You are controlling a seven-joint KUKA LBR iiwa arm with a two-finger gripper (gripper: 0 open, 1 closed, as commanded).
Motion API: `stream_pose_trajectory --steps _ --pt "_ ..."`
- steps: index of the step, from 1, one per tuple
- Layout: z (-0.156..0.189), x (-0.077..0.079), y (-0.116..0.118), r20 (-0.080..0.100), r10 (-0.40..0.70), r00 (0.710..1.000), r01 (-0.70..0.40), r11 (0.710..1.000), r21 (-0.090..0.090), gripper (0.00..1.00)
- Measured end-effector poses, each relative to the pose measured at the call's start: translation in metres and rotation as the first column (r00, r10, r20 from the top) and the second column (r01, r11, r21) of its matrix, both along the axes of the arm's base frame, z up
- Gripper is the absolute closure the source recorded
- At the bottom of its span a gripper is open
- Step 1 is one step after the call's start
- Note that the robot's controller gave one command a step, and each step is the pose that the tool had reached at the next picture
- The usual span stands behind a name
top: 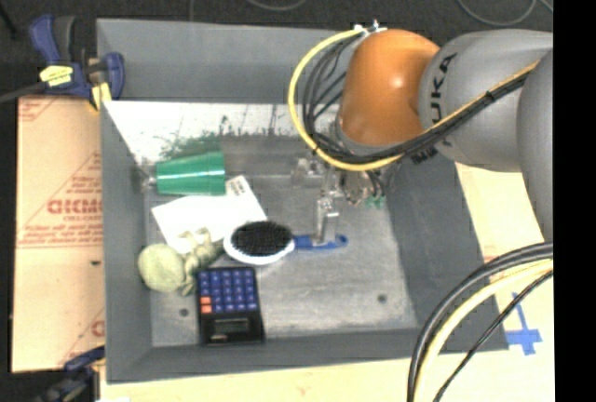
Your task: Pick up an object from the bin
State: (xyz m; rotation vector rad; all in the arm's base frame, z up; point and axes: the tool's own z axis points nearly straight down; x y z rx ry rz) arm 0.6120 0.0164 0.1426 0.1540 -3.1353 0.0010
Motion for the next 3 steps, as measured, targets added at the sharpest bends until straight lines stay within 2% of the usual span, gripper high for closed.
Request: stream_pose_trajectory --steps 1,2,3 --pt "0.009 0.007 0.002 0.008 0.055 0.998 -0.055 0.998 -0.001 0.00" --pt "-0.062 -0.005 0.015 0.011 0.048 0.999 -0.048 0.999 0.002 0.00" --pt "-0.071 -0.006 0.001 0.010 0.050 0.999 -0.050 0.999 0.001 1.00"
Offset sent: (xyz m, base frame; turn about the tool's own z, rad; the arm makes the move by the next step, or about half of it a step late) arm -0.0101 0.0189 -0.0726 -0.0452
